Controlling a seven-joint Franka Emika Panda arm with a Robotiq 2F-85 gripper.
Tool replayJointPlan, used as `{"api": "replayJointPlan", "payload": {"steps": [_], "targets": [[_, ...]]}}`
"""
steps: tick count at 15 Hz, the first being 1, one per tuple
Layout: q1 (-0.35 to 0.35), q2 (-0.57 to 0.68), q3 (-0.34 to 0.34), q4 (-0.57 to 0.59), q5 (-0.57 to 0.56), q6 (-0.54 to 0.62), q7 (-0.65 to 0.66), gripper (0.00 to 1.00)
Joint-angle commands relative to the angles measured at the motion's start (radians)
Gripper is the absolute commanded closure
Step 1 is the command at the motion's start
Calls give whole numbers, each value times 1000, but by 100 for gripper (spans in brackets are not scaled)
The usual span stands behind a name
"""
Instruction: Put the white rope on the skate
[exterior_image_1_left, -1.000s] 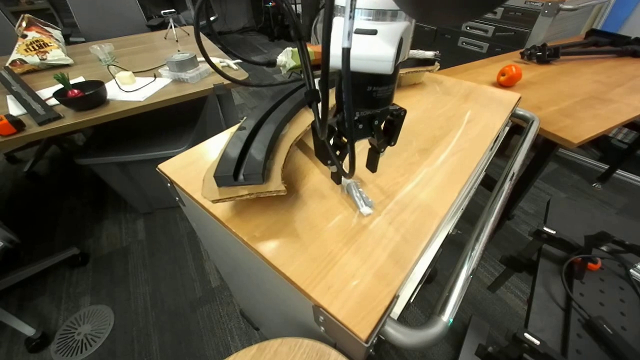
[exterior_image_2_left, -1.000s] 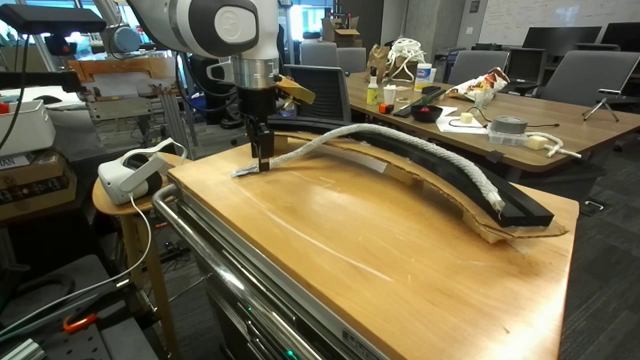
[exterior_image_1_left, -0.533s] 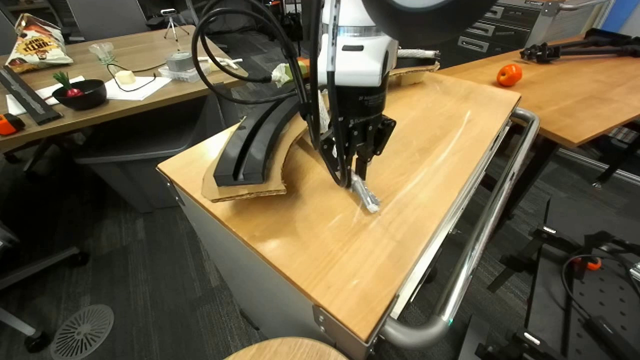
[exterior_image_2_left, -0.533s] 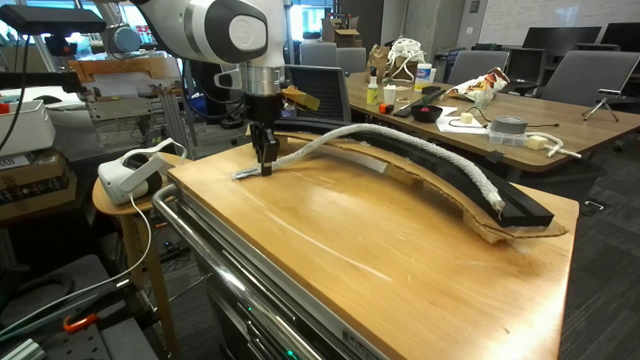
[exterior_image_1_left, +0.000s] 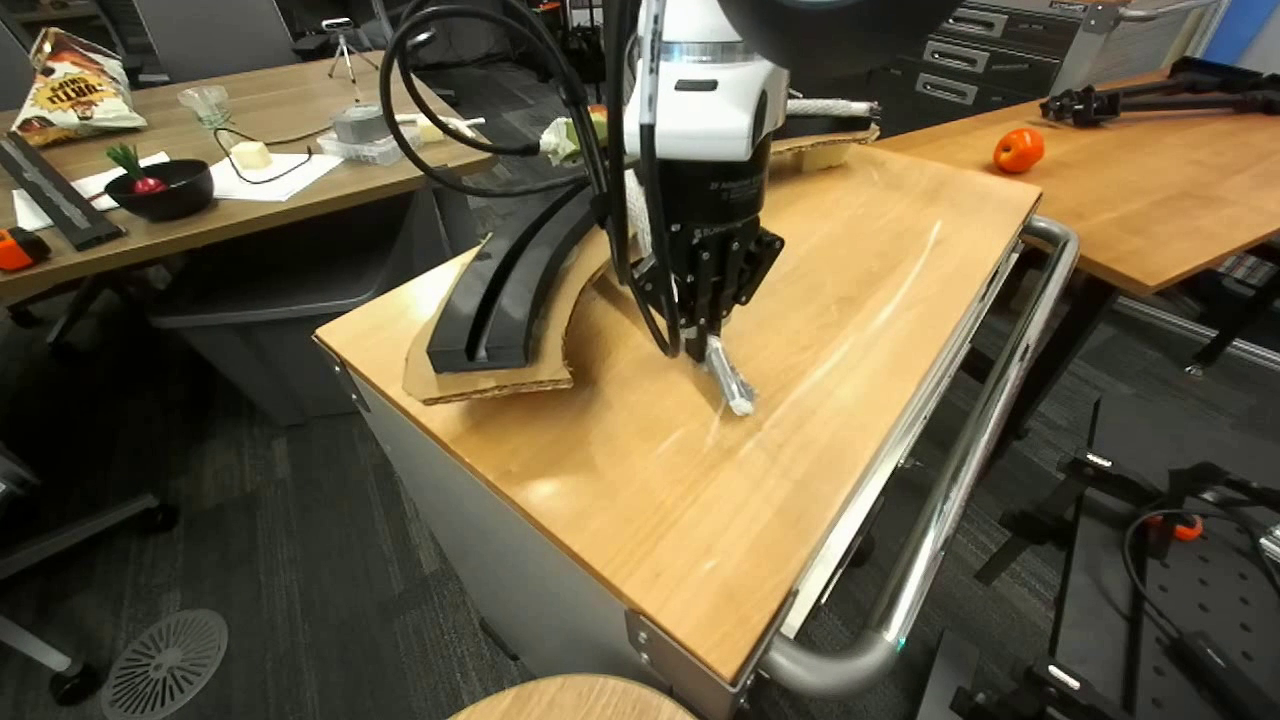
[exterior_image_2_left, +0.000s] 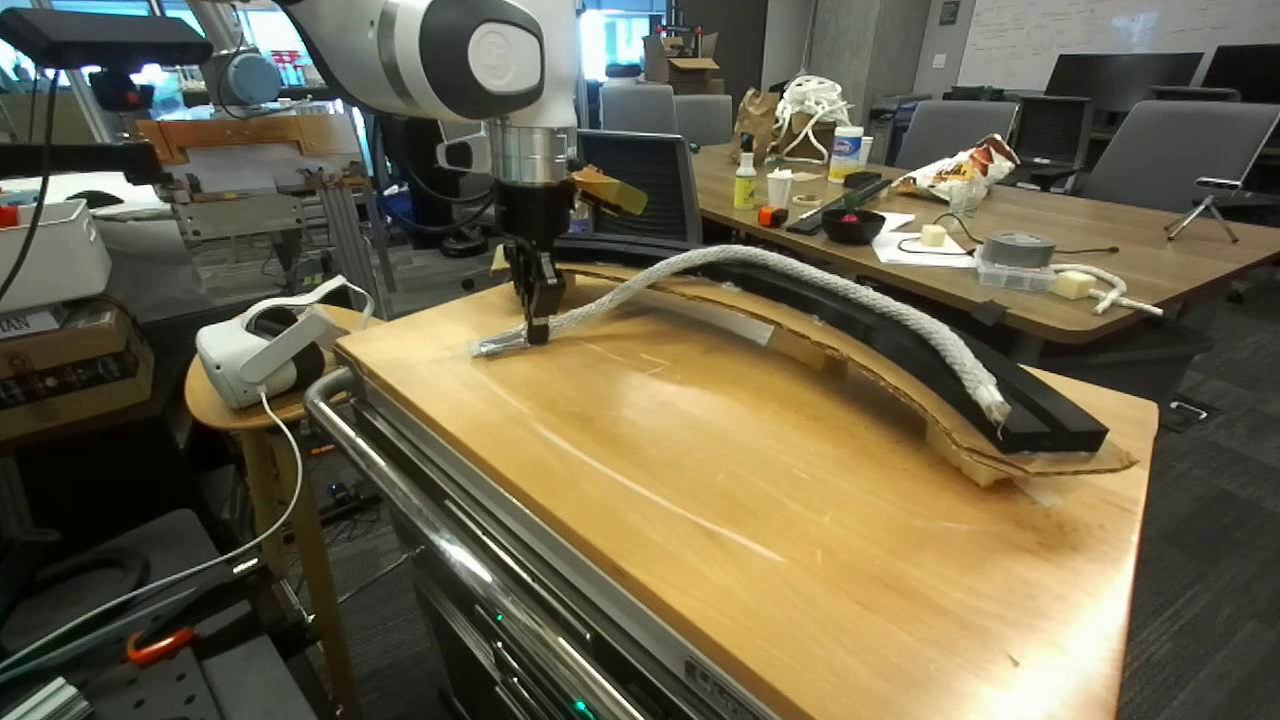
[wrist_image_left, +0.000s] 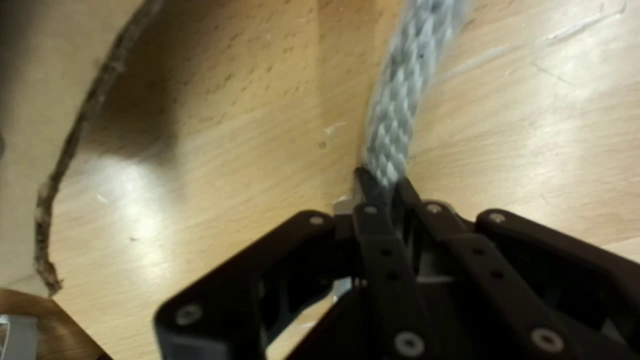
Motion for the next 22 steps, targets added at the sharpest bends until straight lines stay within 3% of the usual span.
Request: {"api": "replayJointPlan", "payload": {"steps": [1,8,16,22], "targets": [[-31,-20,24,31,17,-11,22,98],[-56,-25,42,77,155,10,11,98],[-71,-6,71,132,418,17,5,98],[-67,7,82,141,489,113,-12,98]]}}
